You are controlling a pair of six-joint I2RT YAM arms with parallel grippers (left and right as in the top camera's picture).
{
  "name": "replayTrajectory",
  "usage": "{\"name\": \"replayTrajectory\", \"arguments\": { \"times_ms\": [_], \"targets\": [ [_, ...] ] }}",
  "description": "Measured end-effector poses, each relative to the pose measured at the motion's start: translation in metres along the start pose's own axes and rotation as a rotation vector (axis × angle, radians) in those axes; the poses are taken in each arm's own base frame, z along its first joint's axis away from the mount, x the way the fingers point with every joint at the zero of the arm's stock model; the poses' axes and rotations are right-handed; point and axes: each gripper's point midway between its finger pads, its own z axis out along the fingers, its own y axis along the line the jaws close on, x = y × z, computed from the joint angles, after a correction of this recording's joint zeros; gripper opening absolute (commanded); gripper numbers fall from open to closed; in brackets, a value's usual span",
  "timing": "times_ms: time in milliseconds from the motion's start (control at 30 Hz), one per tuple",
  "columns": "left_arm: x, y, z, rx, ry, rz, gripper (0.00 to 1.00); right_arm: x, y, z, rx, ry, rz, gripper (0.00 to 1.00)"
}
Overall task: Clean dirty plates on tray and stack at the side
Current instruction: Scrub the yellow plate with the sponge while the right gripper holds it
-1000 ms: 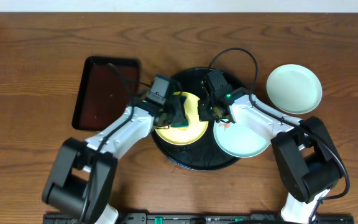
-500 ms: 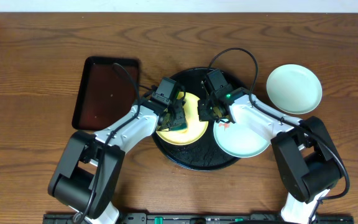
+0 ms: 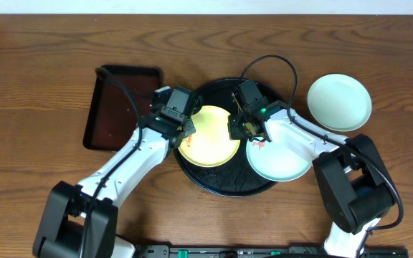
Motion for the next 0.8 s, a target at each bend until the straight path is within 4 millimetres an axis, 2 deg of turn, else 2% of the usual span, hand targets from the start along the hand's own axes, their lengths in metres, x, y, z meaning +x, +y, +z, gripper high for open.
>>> {"name": "replayTrajectory", "arguments": {
  "times_ms": [133,300,500,800],
  "targets": [
    [0.005,-0.029,-0.002,0.144,0.050,-0.040,0.07,0.000,0.000,0.000,0.000,0.000,0.000,0.01],
    [0.020,-0.045,0.007,0.207,0.129,-0.074,0.08,0.000,0.000,0.000,0.000,0.000,0.000,0.01],
    [0.047,-0.040,0.037,0.155,0.227,-0.079,0.07,0.000,0.000,0.000,0.000,0.000,0.000,0.01],
    [0.050,-0.025,0.038,0.071,0.227,-0.069,0.07,0.000,0.000,0.000,0.000,0.000,0.000,0.01]
  ]
}}
